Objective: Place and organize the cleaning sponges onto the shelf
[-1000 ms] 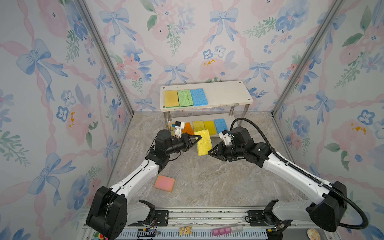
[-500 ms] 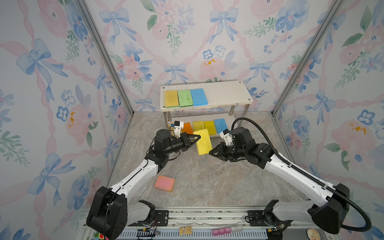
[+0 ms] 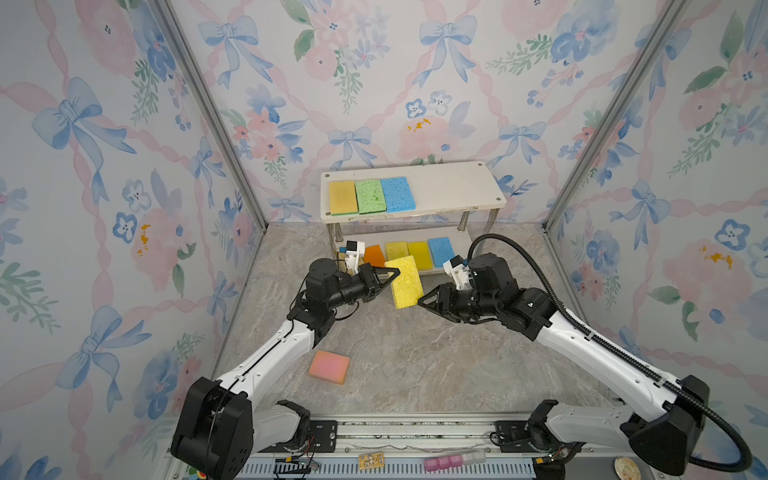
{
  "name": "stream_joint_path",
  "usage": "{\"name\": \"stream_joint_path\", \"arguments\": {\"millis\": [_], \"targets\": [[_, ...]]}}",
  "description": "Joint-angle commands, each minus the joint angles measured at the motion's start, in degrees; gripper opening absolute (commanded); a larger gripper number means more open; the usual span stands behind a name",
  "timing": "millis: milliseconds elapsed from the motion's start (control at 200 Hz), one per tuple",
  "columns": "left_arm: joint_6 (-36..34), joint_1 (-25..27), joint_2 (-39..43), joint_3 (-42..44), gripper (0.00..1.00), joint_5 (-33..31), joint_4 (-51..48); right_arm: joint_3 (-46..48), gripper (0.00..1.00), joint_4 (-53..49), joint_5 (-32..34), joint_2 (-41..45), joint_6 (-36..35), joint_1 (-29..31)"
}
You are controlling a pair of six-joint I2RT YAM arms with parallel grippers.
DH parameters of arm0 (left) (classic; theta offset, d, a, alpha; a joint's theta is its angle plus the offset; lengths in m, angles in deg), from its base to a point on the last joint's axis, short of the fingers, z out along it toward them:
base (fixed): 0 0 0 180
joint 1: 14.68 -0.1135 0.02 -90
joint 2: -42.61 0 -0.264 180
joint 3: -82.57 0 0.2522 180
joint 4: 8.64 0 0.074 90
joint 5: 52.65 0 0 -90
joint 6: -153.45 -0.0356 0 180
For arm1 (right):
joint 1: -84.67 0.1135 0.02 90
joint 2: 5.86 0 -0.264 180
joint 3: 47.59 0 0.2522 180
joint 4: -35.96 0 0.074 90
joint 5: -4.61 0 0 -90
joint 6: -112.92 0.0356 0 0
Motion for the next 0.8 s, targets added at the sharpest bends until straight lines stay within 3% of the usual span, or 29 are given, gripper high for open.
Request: {"name": "stream_joint_path", "arguments": {"millis": [0, 545, 790], "targets": [[1.13, 0.1, 1.58, 0.02, 0.0, 0.6, 2.64, 1.6, 0.43, 2.98, -0.64, 0.1, 0.55, -0.41], [3.05, 1.06, 2.0, 1.47, 0.0, 0.12, 4.59, 6.03, 0.45, 13.51, -1.38, 1.87, 3.57, -0.83], [3.15, 1.06, 2.06, 1.53, 0.0, -0.31, 4.74, 5.87, 0.43, 11.54, -1.03, 3.58, 2.97, -0.89]]}}
